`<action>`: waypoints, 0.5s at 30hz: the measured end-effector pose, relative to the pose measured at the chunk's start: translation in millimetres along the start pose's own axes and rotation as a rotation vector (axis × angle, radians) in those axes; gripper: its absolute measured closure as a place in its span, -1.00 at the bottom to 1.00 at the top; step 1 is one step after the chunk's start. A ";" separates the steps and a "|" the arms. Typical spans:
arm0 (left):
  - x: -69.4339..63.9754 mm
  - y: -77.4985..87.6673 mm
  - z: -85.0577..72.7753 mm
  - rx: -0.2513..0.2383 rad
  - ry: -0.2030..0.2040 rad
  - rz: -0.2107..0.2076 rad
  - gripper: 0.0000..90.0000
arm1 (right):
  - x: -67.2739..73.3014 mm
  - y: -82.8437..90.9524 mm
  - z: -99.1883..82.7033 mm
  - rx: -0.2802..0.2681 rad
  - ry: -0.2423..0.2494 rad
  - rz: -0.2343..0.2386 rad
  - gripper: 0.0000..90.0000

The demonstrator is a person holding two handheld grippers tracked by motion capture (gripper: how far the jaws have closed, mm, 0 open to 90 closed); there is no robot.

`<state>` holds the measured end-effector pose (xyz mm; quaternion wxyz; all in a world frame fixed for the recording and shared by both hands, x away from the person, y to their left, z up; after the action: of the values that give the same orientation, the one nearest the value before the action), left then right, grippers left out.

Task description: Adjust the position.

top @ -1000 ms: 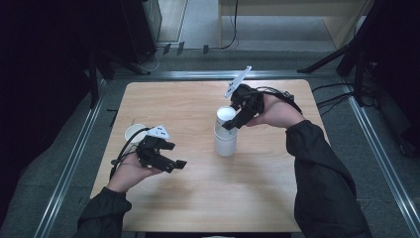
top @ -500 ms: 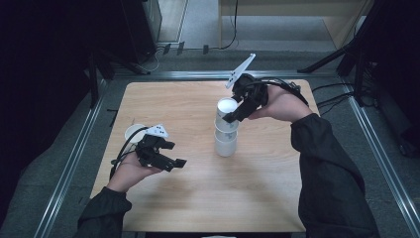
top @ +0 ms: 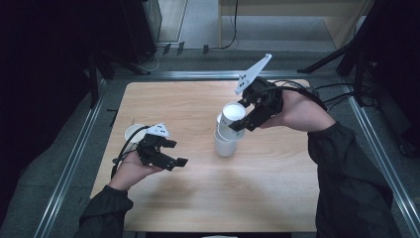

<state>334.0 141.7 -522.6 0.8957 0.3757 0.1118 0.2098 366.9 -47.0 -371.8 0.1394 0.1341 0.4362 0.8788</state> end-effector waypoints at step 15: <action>-6.9 -9.6 11.9 -0.007 -0.047 -0.038 -0.68 | 20.0 -39.6 -52.1 -0.022 -0.041 0.083 -0.22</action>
<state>334.9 125.1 -521.0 0.9032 0.3753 0.0970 0.1844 334.9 -54.7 -431.8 0.1132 0.1688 0.4177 0.8856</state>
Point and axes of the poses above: each handheld gripper's, and its own axes: y roughly backward along the jaws, z roughly out of its top, x roughly to its left, the point moved 10 cm from there along -y, roughly forward along the jaws, and after that the axes turned 13 degrees about -y, right-handed, at the moved point
